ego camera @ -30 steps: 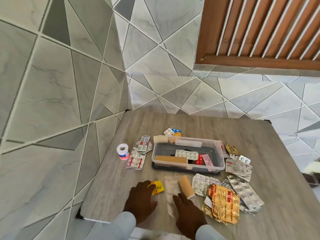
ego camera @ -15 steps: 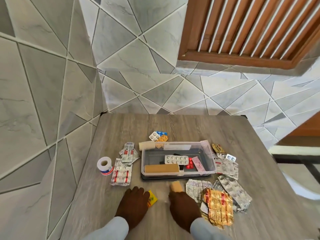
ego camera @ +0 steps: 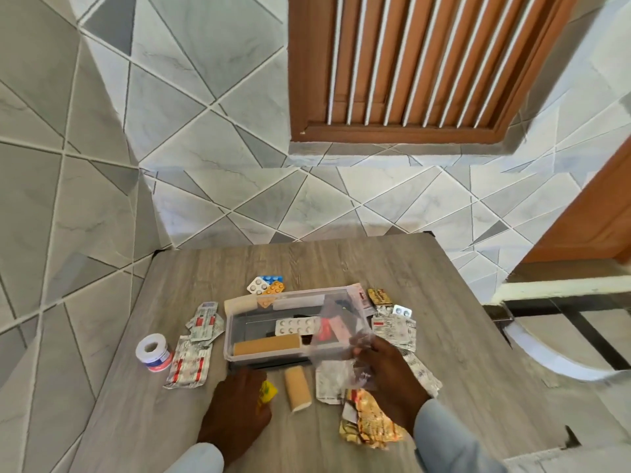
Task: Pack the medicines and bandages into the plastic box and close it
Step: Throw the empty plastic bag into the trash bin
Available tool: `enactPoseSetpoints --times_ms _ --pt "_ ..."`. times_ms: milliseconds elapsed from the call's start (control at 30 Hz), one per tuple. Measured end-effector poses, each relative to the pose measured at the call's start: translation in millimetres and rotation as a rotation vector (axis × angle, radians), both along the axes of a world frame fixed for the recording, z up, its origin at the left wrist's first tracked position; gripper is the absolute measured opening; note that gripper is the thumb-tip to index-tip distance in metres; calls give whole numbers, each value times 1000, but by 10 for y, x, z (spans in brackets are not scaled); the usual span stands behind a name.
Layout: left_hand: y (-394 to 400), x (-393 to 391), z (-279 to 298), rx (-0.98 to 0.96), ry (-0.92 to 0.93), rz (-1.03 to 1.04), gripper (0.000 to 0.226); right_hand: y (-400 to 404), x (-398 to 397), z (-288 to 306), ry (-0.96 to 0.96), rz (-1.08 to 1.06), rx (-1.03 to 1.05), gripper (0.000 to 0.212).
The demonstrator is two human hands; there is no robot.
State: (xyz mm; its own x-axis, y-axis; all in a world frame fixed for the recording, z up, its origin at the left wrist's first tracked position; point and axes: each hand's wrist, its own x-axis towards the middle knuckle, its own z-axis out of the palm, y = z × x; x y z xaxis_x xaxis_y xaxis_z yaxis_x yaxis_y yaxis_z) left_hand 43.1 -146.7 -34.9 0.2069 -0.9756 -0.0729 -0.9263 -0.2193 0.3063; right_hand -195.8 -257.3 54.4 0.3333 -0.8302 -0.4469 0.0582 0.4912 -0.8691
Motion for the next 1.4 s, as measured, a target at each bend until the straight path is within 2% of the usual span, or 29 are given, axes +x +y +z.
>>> enactPoseSetpoints --times_ms 100,133,233,333,467,667,833,1000,1133,1233,1400 --pt "-154 -593 268 -224 101 -56 49 -55 -550 97 -94 -59 10 20" --pt "-260 -846 379 -293 194 -34 45 -67 -745 125 -105 -70 0 19" --pt "-618 -1726 804 -430 636 92 31 -68 -1371 236 -93 -122 -35 16" --pt "-943 -2627 1070 -393 899 128 34 -85 -2167 342 -14 -164 -126 12" --pt "-1249 -3659 1068 -266 1051 77 34 -154 -3245 443 137 -258 -231 10" --pt "-1699 -4736 993 -105 1110 -62 41 -546 -4293 391 292 -356 -282 12" --pt "-2274 -5316 860 -44 1139 -78 60 -1030 -4815 76 400 -368 -225 9" --pt "-3031 -5801 579 10 1161 -55 42 -1651 -5286 -124 540 -342 -187 13" --pt "-3568 -6142 317 97 1185 36 37 -2166 -5645 -195 649 -280 -167 14" --pt "-3824 -6305 151 149 1174 111 37 -2523 -5823 -234 704 -257 -170 23" --pt "-4257 -6451 -134 208 1149 303 35 -3132 -5987 -463 701 -169 -103 29"
